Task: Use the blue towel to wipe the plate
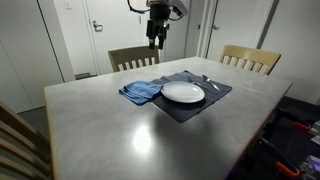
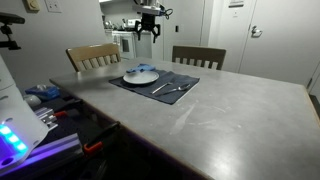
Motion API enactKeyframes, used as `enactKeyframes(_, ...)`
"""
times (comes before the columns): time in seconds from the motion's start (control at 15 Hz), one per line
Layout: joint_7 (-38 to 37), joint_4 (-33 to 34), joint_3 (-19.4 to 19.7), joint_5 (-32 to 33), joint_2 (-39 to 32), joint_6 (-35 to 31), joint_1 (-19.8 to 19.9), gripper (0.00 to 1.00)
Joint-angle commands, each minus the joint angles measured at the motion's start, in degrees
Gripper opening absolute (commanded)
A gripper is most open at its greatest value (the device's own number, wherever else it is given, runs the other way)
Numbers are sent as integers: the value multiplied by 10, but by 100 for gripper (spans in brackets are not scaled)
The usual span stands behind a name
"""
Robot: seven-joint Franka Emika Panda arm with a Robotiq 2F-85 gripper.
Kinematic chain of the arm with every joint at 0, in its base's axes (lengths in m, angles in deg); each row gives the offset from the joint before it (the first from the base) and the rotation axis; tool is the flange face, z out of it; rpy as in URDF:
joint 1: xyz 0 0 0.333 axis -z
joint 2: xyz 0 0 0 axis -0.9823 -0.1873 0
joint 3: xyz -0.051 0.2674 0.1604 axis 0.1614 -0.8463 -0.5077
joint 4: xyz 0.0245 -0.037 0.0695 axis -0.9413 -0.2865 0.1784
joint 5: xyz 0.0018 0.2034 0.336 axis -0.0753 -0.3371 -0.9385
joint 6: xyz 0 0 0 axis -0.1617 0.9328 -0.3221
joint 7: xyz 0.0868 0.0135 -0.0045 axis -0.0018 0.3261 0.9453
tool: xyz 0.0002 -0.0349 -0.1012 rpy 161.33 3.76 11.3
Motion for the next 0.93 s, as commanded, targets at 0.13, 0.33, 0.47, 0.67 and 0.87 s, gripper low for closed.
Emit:
enactKeyframes(0.13, -68, 1, 5, 23, -30, -54, -24, 100)
enactKeyframes(0.33, -99, 17, 10, 43, -59, -67, -35, 100)
enactKeyframes(0.47, -115, 28, 11, 53, -79, -64, -41, 100)
enactKeyframes(0.67, -128, 33, 10, 63, -99, -53, -50, 100)
enactKeyframes(0.87, -141, 46, 12, 72, -121, -49, -61, 100)
